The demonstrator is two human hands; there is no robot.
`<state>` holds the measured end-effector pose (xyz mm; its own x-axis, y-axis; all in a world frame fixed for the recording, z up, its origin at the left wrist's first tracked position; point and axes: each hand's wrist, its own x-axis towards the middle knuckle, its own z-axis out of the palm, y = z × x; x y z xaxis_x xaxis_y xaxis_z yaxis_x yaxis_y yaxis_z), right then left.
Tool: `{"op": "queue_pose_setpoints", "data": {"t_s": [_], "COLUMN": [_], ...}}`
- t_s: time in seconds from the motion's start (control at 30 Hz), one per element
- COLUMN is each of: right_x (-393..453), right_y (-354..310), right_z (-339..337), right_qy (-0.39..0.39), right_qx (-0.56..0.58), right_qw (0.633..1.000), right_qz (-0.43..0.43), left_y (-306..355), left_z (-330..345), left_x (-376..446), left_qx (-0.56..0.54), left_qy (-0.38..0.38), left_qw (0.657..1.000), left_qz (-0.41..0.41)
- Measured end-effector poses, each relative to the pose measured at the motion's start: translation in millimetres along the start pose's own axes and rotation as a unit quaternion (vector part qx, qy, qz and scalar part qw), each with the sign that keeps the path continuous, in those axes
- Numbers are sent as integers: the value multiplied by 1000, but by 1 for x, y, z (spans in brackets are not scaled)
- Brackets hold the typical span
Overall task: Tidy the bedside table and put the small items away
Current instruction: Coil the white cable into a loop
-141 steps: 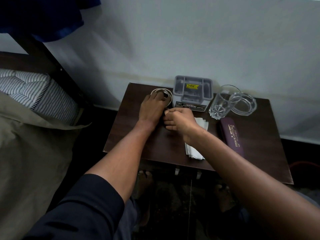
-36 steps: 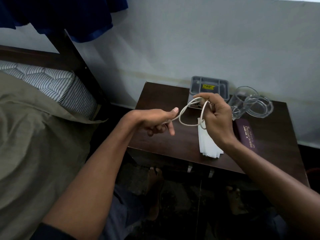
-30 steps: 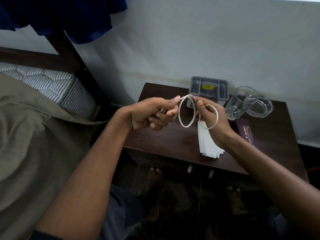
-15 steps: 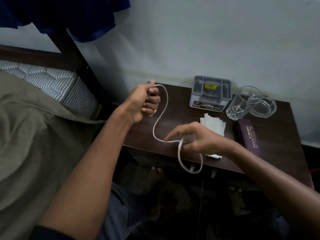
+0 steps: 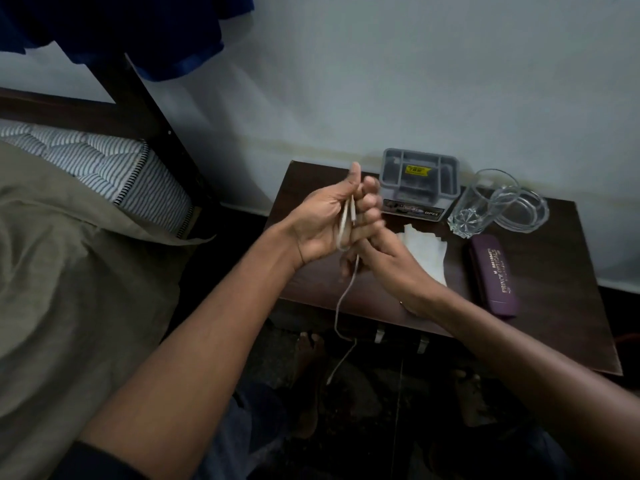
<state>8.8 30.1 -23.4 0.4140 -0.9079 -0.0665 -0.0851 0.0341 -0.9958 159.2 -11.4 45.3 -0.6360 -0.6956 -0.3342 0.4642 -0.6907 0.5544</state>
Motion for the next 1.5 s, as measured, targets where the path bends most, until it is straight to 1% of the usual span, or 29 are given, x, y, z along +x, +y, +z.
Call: {"op": "queue_pose_setpoints", "data": {"t_s": [0.07,0.1,0.13,0.2,0.27,0.3,0.33,0.37,0.43,0.5,0.57,0.63,0.7,0.73,0.8,0.83,0.87,0.9,0.93,1.0,1.03,1.07,1.13,1.17,1.2,1.27,1.33,1.4,1.5], "right_x": [-3,-4,-5,-5,-4,-3,-2,-1,1,3,4,5,4,3,1,-3,-6,-11,-15,-19,-18,-15,-6,-2,2,7,9,9,3], "right_y": [1,1,0,-5,-8,-9,-12,-15,-21,-27,-31,-29,-25,-22,-17,-15,-13,-12,-13,-18,-21,-25,-33,-36,-38,-39,-32,-22,-14], "right_z": [-1,-2,-3,-9,-19,-25,-32,-38,-50,-64,-75,-76,-67,-59,-44,-36,-30,-25,-21,-23,-27,-33,-52,-63,-74,-93,-97,-82,-47], "right_qy": [-26,-42,-60,-96,-120,-126,-131,-133,-127,-111,-88,-55,-36,-42,-87,-115,-144,-177,-209,-252,-250,-230,-166,-131,-91,-5,54,53,-16], "right_qx": [-2,7,16,20,17,22,28,35,64,110,162,224,268,269,210,166,128,100,86,86,96,114,178,217,250,264,197,132,142], "right_qw": [998,997,995,992,989,988,988,987,987,986,981,970,959,957,962,962,959,955,949,940,941,946,953,952,951,952,965,975,979], "right_qz": [53,69,79,85,81,82,81,80,72,62,62,73,86,99,152,183,206,217,219,214,207,199,182,172,160,153,164,170,147], "left_y": [-8,-9,-10,-11,-14,-14,-14,-14,-11,-4,4,11,18,20,19,18,16,15,14,10,8,6,2,1,2,5,10,14,16], "left_z": [1,-1,-4,-12,-17,-19,-21,-23,-21,-16,-11,-3,7,10,10,7,1,-6,-14,-26,-30,-33,-37,-37,-36,-30,-21,-9,2], "left_x": [10,14,16,16,13,11,10,9,6,4,2,-2,-6,-4,1,4,7,9,10,11,9,6,3,2,0,-2,-3,-3,-2], "left_qx": [3,82,209,492,687,745,768,754,649,524,388,217,69,16,-33,2,96,242,411,660,718,744,755,744,716,605,451,282,75], "left_qy": [51,80,110,147,155,158,158,149,117,66,-30,-156,-235,-236,-153,-74,15,102,169,202,189,172,140,128,115,67,-30,-148,-240], "left_qw": [992,979,948,821,680,627,608,633,752,846,908,945,958,966,987,992,978,932,851,677,637,627,636,655,688,793,886,938,956], "left_qz": [116,169,212,249,202,163,124,89,15,-73,-155,-190,-152,-106,28,103,184,249,281,254,206,152,68,42,21,-33,-101,-133,-153]}}
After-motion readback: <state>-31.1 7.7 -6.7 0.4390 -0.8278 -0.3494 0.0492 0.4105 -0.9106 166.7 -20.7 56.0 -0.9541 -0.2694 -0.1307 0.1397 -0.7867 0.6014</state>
